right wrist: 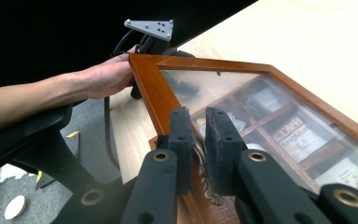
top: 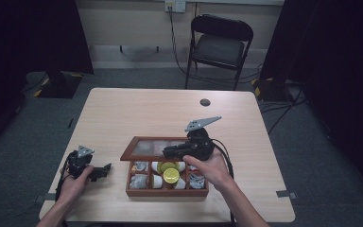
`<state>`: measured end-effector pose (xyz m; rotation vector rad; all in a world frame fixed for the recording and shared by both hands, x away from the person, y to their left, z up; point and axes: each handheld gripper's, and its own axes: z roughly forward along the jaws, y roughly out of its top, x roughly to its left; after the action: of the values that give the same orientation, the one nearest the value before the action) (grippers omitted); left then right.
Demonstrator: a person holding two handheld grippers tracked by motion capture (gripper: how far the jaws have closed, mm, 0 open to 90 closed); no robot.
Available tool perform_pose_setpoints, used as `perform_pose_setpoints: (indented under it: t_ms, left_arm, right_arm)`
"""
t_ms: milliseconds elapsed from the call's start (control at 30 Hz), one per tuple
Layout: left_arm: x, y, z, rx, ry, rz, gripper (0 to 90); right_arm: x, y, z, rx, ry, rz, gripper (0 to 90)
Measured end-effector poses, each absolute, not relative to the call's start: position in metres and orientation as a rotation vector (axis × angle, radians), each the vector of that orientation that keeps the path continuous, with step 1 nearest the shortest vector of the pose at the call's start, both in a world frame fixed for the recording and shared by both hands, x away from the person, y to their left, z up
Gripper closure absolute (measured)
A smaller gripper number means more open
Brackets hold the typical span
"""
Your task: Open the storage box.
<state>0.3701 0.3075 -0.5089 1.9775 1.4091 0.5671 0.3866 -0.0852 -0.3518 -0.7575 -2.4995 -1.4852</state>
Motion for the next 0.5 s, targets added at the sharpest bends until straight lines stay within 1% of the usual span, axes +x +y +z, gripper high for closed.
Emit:
perform_pose_setpoints:
  t_ms: [500]
  left_arm:
    - [0.3699,0.3070,-0.5089,1.979,1.405,0.565,0.1]
  right_arm:
    - [0.3964,-0.0847,-0.3435,-0.759,-2.488,-1.465,81.2]
